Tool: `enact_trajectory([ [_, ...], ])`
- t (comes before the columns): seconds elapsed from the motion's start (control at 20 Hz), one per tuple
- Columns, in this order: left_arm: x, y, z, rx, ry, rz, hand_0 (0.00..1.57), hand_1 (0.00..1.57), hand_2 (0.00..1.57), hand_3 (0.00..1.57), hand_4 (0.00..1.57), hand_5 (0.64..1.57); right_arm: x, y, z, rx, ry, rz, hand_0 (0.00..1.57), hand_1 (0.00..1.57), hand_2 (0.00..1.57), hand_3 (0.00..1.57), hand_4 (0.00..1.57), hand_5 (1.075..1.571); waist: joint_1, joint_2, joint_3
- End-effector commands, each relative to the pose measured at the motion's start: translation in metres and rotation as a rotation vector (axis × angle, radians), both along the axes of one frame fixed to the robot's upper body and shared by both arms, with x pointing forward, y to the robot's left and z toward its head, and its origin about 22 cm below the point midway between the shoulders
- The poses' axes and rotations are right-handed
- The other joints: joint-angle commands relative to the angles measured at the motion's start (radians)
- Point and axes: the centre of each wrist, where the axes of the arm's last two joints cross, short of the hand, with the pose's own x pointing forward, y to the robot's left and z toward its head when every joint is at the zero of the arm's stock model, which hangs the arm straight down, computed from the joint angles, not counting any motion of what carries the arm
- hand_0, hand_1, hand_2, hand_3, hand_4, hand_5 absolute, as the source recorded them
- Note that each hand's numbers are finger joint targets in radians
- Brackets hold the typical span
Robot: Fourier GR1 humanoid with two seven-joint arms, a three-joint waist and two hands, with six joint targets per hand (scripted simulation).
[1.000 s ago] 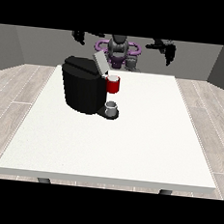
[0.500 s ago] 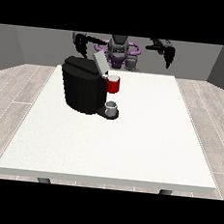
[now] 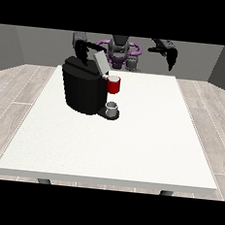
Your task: Insert the coffee pod into the coffee machine and close the lid
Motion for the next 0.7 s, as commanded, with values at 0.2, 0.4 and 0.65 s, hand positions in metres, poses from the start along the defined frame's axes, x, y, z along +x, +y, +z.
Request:
enact_trajectory([
  [0.2, -0.002, 0.009, 0.007, 0.0, -0.054, 0.065, 0.0, 0.0, 0.0, 0.0, 0.0, 1.571, 0.016, 0.023, 0.01, -0.029, -0.023, 0.041, 0.0, 0.0, 0.0, 0.0, 0.0, 1.571, -0.032, 0.046, 0.0009],
  [0.4, -0.005, 0.023, 0.003, -0.021, -0.026, 0.062, 0.0, 0.0, 0.0, 0.0, 0.12, 1.571, 0.015, 0.046, 0.01, -0.032, -0.021, 0.065, 0.0, 0.0, 0.0, 0.0, 0.0, 1.571, -0.039, 0.039, 0.0007],
  [0.65, 0.0, 0.03, 0.017, 0.023, -0.032, 0.07, 0.0, 0.0, 0.0, 0.0, 0.0, 1.571, 0.025, 0.048, 0.022, -0.048, -0.023, 0.101, 0.0, 0.0, 0.0, 0.0, 0.0, 1.571, -0.028, 0.054, 0.0008],
])
